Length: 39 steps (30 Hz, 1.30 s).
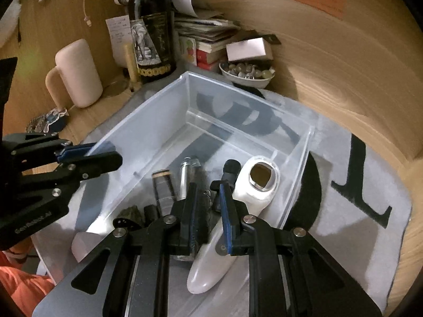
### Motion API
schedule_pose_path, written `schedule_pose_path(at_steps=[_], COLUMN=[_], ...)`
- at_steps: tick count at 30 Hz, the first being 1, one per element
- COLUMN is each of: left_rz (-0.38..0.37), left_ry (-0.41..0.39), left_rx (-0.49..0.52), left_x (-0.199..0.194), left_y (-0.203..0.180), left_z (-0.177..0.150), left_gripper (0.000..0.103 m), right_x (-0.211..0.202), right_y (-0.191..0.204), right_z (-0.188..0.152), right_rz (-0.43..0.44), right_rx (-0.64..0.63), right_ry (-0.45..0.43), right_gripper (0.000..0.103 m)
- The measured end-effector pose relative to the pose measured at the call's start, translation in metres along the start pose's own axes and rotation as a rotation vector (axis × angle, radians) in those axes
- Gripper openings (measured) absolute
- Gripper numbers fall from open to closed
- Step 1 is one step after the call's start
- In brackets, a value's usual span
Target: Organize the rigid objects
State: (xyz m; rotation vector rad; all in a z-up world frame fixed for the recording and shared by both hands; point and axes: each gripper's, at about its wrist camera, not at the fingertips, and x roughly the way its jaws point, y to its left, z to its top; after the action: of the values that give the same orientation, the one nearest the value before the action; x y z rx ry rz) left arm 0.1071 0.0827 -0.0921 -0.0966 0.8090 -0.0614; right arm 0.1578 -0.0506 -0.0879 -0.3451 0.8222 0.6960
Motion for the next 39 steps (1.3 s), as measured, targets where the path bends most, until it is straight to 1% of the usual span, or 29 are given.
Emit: schedule_pose_path(at_steps=[2,5,6,7,8,9,10,11,13,14,15,17,18,20,21,22,23,24,26,29,32,39], left_rz=[-0.002,-0.002,-0.002,-0.001,0.001,0.007,0.014,0.023,0.034,0.037,0.04,0.051,0.054,0.057,0.058,0.058,0.059,0.058,0.047,0.023,0.01,-0.006], left_ry=[0.001,0.006,0.008,0.011,0.013,0.014,0.011,0.005,-0.019,-0.03,-0.048,-0.097,-0.126,-0.183,-0.22,-0.251,-0.294,-0.32,-0.367,-0.431,-0.476,-0.534], left_rx=[-0.002,-0.002,-0.002,-0.004,-0.008,-0.014,-0.016,-0.017,-0.021,-0.02,-0.015,0.0,0.011,0.03,0.04,0.048,0.058,0.062,0.064,0.062,0.066,0.082], left_x=[0.0,0.001,0.001,0.0,0.0,-0.001,-0.002,-0.004,-0.013,-0.017,-0.022,-0.036,-0.045,-0.06,-0.069,-0.077,-0.087,-0.094,-0.107,-0.124,-0.139,-0.157], left_y=[0.0,-0.001,0.0,0.0,0.001,0.001,0.002,0.002,0.002,0.002,0.0,-0.006,-0.011,-0.02,-0.025,-0.029,-0.035,-0.039,-0.046,-0.058,-0.069,-0.087], left_z=[0.0,0.0,0.0,-0.001,-0.001,-0.001,-0.002,-0.003,-0.003,-0.004,-0.004,-0.004,-0.004,-0.004,-0.005,-0.005,-0.006,-0.007,-0.009,-0.013,-0.017,-0.029], left_gripper=[0.011,0.011,0.011,0.011,0.015,0.019,0.028,0.037,0.046,0.052,0.055,0.064,0.066,0.077,0.08,0.087,0.092,0.094,0.1,0.102,0.103,0.103], right_x=[-0.005,-0.015,-0.02,-0.025,-0.03,-0.036,-0.042,-0.049,-0.059,-0.065,-0.071,-0.084,-0.091,-0.102,-0.108,-0.115,-0.122,-0.127,-0.14,-0.158,-0.171,-0.191], right_y=[-0.002,-0.006,-0.006,-0.007,-0.008,-0.008,-0.009,-0.009,-0.011,-0.011,-0.011,-0.011,-0.01,-0.009,-0.009,-0.009,-0.008,-0.008,-0.008,-0.007,-0.005,-0.002], right_z=[0.0,-0.001,-0.001,-0.002,-0.004,-0.005,-0.007,-0.009,-0.013,-0.015,-0.017,-0.022,-0.025,-0.03,-0.033,-0.037,-0.041,-0.044,-0.051,-0.062,-0.07,-0.089], right_rz=[-0.004,0.0,-0.006,-0.016,-0.027,-0.038,-0.049,-0.058,-0.075,-0.079,-0.094,-0.117,-0.123,-0.132,-0.14,-0.15,-0.161,-0.171,-0.193,-0.22,-0.228,-0.237], right_rx=[0.016,0.041,0.046,0.053,0.059,0.065,0.07,0.076,0.088,0.091,0.096,0.106,0.112,0.121,0.127,0.134,0.14,0.147,0.161,0.174,0.192,0.213], right_ry=[-0.012,-0.038,-0.05,-0.067,-0.083,-0.1,-0.116,-0.133,-0.165,-0.174,-0.194,-0.229,-0.246,-0.273,-0.289,-0.31,-0.332,-0.351,-0.396,-0.452,-0.494,-0.558], right_gripper=[0.019,0.026,0.034,0.043,0.048,0.056,0.062,0.065,0.077,0.08,0.082,0.083,0.084,0.088,0.092,0.096,0.099,0.103,0.103,0.103,0.103,0.103])
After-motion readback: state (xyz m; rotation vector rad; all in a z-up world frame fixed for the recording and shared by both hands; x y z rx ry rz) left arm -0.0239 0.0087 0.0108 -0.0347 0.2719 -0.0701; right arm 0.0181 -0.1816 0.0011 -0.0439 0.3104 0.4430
